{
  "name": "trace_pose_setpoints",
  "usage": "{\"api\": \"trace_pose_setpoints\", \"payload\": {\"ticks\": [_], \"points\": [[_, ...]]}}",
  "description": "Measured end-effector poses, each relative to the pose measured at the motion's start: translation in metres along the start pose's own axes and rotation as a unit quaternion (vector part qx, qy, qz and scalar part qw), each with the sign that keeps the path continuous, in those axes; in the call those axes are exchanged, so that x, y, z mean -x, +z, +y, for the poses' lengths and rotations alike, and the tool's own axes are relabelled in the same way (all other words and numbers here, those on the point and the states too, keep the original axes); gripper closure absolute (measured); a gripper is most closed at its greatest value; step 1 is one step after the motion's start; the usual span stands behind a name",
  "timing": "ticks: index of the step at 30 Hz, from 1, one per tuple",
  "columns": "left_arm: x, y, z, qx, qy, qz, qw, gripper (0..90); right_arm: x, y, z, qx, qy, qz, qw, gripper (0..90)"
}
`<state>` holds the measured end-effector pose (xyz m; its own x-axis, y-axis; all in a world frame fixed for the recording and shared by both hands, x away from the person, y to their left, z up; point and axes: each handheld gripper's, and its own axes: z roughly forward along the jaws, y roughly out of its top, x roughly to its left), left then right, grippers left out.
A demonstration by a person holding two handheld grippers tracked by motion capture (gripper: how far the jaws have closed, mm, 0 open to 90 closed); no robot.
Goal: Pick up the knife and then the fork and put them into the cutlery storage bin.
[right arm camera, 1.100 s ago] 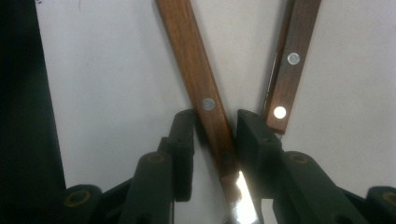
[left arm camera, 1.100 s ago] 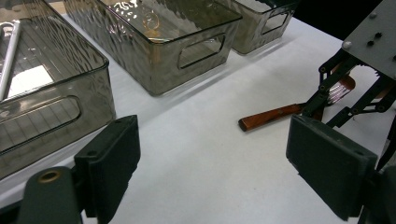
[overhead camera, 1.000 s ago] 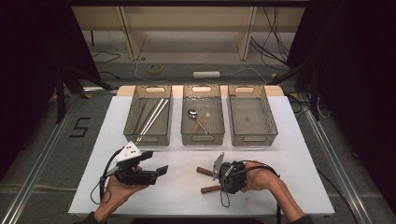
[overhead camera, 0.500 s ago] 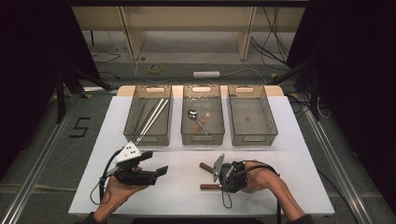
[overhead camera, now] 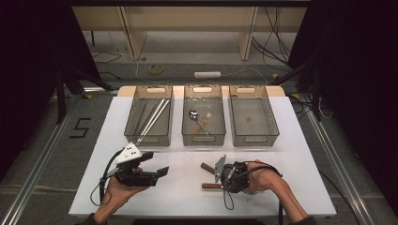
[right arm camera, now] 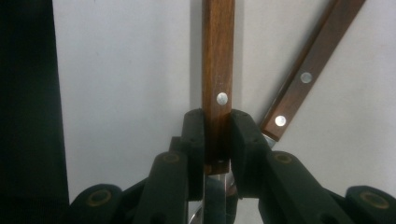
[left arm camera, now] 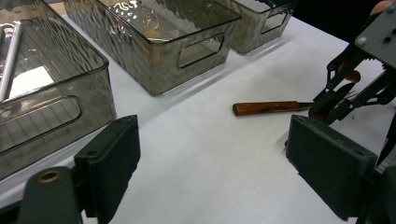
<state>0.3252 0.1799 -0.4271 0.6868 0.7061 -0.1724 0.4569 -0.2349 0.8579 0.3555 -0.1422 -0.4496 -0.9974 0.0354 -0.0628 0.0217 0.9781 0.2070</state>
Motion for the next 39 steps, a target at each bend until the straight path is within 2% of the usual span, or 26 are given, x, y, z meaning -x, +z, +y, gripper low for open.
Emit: {"api": "trace_pose_setpoints", "payload": {"ticks": [4,8,9,10,12,13,18,21,24,28,32,34,39], "points": [[0.000,0.000,0.000,0.001,0.001,0.000,1.0000,17.1,0.003,-0.006,-0.002,0.015,0.008,-0.008,0.9998,77.7],[0.000,0.000,0.000,0.001,0.001,0.001,1.0000,17.1,0.006,-0.013,-0.005,0.030,0.031,-0.011,0.9990,77.7],[0.000,0.000,0.000,0.001,0.000,0.000,1.0000,17.1,0.006,-0.014,-0.006,0.035,0.044,-0.010,0.9984,77.8],[0.000,0.000,0.000,0.001,0.001,0.000,1.0000,17.1,0.009,-0.016,-0.007,0.040,0.039,-0.011,0.9984,77.7],[0.000,0.000,0.000,0.000,0.001,0.001,1.0000,17.1,0.011,-0.021,-0.009,0.049,0.064,-0.010,0.9967,77.7],[0.000,0.000,0.000,0.001,0.001,0.001,1.0000,17.1,0.012,-0.022,-0.010,0.062,0.080,-0.013,0.9948,77.8],[0.000,-0.001,0.000,0.000,-0.001,0.001,1.0000,17.1,0.021,-0.034,-0.018,0.094,0.123,-0.021,0.9877,77.8],[-0.001,-0.001,0.000,0.000,-0.002,0.000,1.0000,17.1,0.026,-0.043,-0.022,0.118,0.155,-0.026,0.9805,77.8],[-0.001,-0.001,0.000,0.002,-0.002,0.001,1.0000,17.1,0.031,-0.052,-0.029,0.141,0.174,-0.033,0.9739,77.8],[-0.001,-0.001,0.000,0.005,-0.005,0.002,1.0000,16.8,0.041,-0.064,-0.038,0.164,0.208,-0.049,0.9629,77.7],[-0.001,-0.001,0.000,0.006,-0.005,0.001,1.0000,16.7,0.051,-0.077,-0.045,0.194,0.234,-0.062,0.9508,77.7],[-0.001,-0.001,0.000,0.007,-0.004,0.001,1.0000,16.7,0.055,-0.082,-0.047,0.208,0.240,-0.066,0.9459,77.7],[-0.002,-0.002,0.000,0.008,-0.005,0.001,1.0000,16.6,0.065,-0.091,-0.047,0.229,0.248,-0.081,0.9376,77.8]]}}
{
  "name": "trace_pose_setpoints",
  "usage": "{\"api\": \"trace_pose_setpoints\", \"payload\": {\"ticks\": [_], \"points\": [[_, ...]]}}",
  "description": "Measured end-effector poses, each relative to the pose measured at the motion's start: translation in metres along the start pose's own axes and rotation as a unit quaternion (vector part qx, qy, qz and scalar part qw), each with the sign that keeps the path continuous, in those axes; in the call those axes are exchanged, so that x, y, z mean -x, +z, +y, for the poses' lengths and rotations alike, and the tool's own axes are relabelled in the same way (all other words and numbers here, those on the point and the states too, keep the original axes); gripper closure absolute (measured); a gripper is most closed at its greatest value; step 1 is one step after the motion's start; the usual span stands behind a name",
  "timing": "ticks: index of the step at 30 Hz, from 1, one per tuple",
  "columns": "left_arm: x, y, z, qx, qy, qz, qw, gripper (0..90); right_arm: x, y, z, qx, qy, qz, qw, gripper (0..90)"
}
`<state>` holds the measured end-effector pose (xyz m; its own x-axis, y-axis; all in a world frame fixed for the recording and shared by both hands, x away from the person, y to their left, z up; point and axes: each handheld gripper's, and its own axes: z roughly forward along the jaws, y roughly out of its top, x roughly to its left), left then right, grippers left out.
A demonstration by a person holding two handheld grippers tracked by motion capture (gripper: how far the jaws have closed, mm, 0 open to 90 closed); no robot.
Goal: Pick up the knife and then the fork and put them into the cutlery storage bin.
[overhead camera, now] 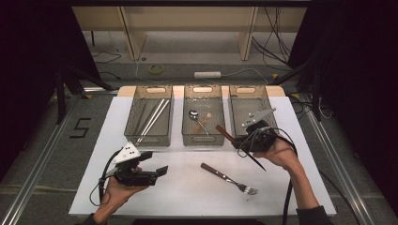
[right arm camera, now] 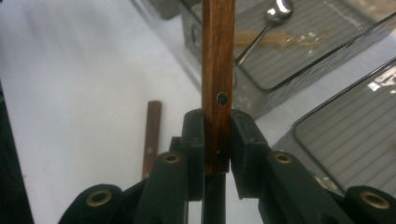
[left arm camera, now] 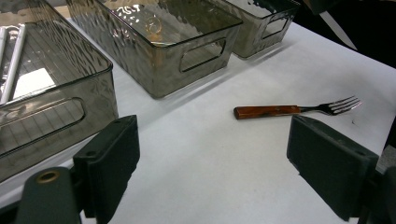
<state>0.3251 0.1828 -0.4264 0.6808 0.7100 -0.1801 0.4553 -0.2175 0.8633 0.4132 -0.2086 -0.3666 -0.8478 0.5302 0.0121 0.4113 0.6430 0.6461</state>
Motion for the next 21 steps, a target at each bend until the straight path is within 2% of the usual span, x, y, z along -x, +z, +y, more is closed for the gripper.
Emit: {"api": "trace_pose_setpoints", "payload": {"ticks": [4,9,14,21], "points": [[0.000,0.000,0.000,0.001,0.000,-0.001,1.0000,16.6,0.010,-0.002,0.008,0.018,0.021,-0.005,0.9996,77.7],[0.000,0.000,0.000,0.003,-0.001,0.000,1.0000,16.6,0.023,-0.007,0.017,0.038,0.042,-0.022,0.9982,77.8],[-0.001,-0.001,0.000,0.005,-0.001,0.000,1.0000,16.6,0.032,-0.012,0.026,0.048,0.060,-0.033,0.9964,77.7],[0.000,-0.001,0.000,0.006,-0.003,0.000,1.0000,16.5,0.044,-0.014,0.035,0.063,0.075,-0.049,0.9940,77.7]]}}
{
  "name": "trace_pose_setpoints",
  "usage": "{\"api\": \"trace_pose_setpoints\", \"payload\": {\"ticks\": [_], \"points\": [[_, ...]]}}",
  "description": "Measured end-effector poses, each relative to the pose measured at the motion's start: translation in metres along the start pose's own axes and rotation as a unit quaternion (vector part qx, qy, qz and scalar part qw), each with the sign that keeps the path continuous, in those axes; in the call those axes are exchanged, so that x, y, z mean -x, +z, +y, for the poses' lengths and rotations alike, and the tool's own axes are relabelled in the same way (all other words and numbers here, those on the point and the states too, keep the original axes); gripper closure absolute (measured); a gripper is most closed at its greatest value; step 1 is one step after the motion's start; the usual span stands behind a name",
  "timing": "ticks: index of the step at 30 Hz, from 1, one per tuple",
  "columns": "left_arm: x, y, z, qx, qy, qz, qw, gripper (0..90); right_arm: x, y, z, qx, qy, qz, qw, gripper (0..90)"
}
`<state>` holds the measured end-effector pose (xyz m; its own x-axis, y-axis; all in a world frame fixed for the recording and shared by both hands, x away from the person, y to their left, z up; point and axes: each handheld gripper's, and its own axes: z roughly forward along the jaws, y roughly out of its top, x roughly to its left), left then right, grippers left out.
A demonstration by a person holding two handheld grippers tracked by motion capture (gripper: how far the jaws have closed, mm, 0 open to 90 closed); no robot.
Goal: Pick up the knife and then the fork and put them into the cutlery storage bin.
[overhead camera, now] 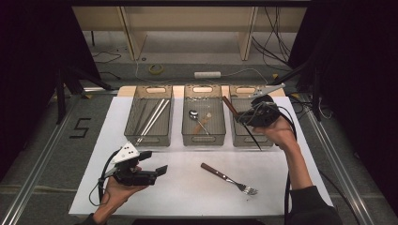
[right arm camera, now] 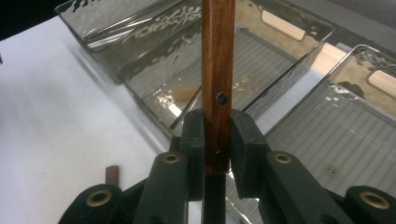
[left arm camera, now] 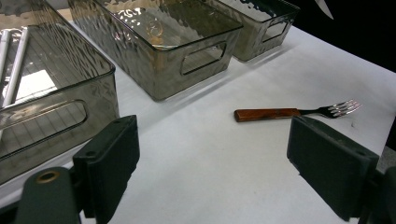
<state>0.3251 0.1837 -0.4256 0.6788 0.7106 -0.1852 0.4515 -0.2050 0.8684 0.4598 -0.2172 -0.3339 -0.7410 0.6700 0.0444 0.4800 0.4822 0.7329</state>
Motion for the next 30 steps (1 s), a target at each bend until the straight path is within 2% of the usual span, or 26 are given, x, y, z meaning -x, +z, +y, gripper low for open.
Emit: {"api": "trace_pose_setpoints", "payload": {"ticks": [6,18,30], "points": [[0.000,0.000,0.000,0.000,0.000,0.000,1.0000,16.5,0.011,0.000,0.010,0.017,0.021,-0.015,0.9995,77.7],[0.000,-0.001,0.000,0.002,0.002,0.000,1.0000,16.3,0.028,0.004,0.026,0.027,0.055,-0.050,0.9969,77.7],[0.000,-0.001,0.000,0.002,0.002,0.000,1.0000,16.2,0.054,0.020,0.024,0.037,0.113,-0.085,0.9892,77.7]]}}
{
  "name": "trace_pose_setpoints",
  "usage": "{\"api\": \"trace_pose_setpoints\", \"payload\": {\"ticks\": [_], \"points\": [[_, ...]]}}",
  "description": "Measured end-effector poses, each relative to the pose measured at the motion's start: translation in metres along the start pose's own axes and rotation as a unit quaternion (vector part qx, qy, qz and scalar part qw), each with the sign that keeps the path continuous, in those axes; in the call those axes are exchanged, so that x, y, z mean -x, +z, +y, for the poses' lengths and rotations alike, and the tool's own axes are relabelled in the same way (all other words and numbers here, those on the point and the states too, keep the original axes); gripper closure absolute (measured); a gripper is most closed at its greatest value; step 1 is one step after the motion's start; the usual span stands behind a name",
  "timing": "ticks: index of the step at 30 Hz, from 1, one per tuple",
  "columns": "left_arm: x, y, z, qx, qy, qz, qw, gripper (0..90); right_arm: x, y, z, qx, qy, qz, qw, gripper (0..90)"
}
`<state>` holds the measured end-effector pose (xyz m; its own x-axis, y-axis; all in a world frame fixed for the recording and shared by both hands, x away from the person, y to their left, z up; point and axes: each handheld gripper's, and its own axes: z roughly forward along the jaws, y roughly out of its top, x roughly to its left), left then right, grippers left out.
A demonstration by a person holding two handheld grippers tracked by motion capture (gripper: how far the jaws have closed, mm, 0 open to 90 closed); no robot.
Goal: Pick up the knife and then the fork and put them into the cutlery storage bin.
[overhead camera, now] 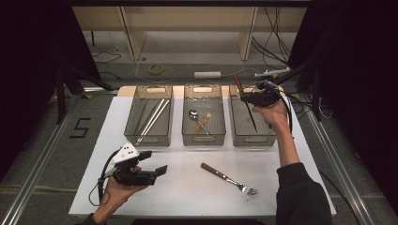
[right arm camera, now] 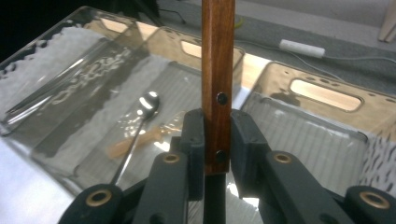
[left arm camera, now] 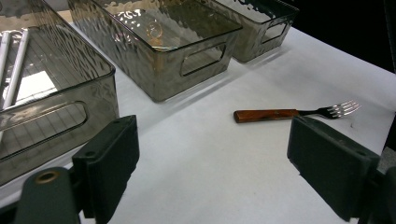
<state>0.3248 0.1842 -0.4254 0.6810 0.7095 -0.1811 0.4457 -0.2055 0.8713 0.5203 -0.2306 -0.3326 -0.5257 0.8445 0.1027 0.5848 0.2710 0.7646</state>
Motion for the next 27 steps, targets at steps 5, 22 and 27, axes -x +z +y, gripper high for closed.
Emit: {"api": "trace_pose_setpoints", "payload": {"ticks": [5,22,27], "points": [[0.000,0.000,0.000,0.000,-0.001,-0.001,1.0000,16.2,0.006,0.009,-0.001,0.002,0.018,-0.012,0.9998,77.7],[0.000,-0.001,0.000,0.001,-0.001,-0.004,1.0000,16.2,0.017,0.034,-0.015,-0.007,0.055,-0.043,0.9975,77.7],[0.001,0.000,0.000,0.001,-0.002,-0.004,1.0000,16.2,0.020,0.040,-0.023,-0.013,0.063,-0.053,0.9965,77.6]]}}
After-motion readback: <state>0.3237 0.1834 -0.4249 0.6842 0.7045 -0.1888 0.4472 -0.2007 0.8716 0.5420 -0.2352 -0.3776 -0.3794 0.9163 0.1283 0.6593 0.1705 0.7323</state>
